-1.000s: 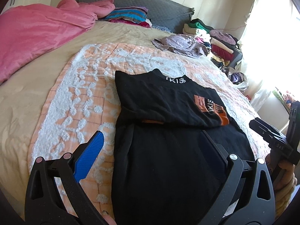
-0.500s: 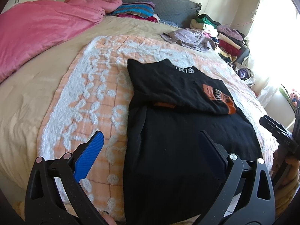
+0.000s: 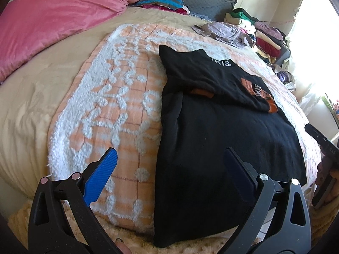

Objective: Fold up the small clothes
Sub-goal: 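Move both open tools back along the sweatshirt toward its hem, then close the left tool on the sweatshirt hem while the right tool grasps the hem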

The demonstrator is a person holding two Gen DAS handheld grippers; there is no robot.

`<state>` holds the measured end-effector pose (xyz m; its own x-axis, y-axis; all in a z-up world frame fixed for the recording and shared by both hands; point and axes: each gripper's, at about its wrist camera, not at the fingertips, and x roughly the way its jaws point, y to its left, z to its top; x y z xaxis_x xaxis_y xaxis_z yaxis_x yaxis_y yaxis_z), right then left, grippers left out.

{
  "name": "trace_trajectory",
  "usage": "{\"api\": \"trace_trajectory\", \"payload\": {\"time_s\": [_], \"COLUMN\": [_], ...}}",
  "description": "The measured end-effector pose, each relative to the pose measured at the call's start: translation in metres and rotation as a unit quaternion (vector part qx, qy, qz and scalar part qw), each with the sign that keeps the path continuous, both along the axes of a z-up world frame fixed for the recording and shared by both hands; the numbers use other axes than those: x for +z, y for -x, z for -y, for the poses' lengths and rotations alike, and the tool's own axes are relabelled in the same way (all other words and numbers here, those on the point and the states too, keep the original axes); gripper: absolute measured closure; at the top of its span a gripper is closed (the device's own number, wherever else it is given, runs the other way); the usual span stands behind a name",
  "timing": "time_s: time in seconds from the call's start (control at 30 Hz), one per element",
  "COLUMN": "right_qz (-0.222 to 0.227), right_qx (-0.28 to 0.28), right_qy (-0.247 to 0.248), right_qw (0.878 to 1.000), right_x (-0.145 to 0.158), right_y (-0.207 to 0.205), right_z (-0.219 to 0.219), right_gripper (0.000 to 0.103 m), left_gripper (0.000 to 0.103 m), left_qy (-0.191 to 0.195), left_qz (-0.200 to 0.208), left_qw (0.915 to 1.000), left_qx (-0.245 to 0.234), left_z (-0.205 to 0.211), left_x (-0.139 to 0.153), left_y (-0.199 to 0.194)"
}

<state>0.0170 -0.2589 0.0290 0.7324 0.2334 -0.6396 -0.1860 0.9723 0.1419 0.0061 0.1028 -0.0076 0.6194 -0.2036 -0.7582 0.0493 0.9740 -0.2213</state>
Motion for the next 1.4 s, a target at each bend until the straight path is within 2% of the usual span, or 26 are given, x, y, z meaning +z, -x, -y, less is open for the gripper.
{"api": "trace_trajectory", "payload": {"time_s": [0.43, 0.83, 0.87, 1.03, 1.07, 1.13, 1.23, 1.4], "right_qz": [-0.013, -0.035, -0.038, -0.050, -0.052, -0.054, -0.056, -0.063], "right_qx": [-0.004, -0.002, -0.003, -0.007, -0.007, -0.008, -0.009, -0.012], "right_qy": [0.001, 0.011, 0.012, 0.016, 0.016, 0.017, 0.020, 0.027], "right_qw": [1.000, 0.999, 0.999, 0.999, 0.999, 0.998, 0.998, 0.998], "right_x": [-0.012, -0.025, -0.027, -0.035, -0.036, -0.038, -0.038, -0.041], "right_y": [0.009, 0.018, 0.019, 0.022, 0.022, 0.023, 0.024, 0.026], "right_z": [0.010, 0.014, 0.015, 0.019, 0.020, 0.021, 0.024, 0.027], "right_gripper": [0.005, 0.005, 0.005, 0.005, 0.005, 0.005, 0.005, 0.005], "left_gripper": [0.010, 0.010, 0.012, 0.055, 0.059, 0.075, 0.085, 0.086], "left_qy": [0.004, -0.008, -0.009, 0.010, 0.013, 0.021, 0.033, 0.050], "left_qz": [-0.017, -0.028, -0.029, -0.042, -0.044, -0.050, -0.062, -0.070], "left_qw": [0.9998, 0.9996, 0.9995, 0.9991, 0.9990, 0.9985, 0.9974, 0.9961], "left_qx": [0.003, -0.007, -0.006, -0.001, -0.001, -0.005, -0.013, -0.018], "left_z": [-0.006, 0.001, 0.002, -0.005, -0.006, -0.007, -0.006, -0.002], "left_x": [-0.014, -0.024, -0.025, -0.033, -0.034, -0.037, -0.043, -0.048], "left_y": [0.018, 0.029, 0.030, 0.032, 0.032, 0.034, 0.035, 0.037]}}
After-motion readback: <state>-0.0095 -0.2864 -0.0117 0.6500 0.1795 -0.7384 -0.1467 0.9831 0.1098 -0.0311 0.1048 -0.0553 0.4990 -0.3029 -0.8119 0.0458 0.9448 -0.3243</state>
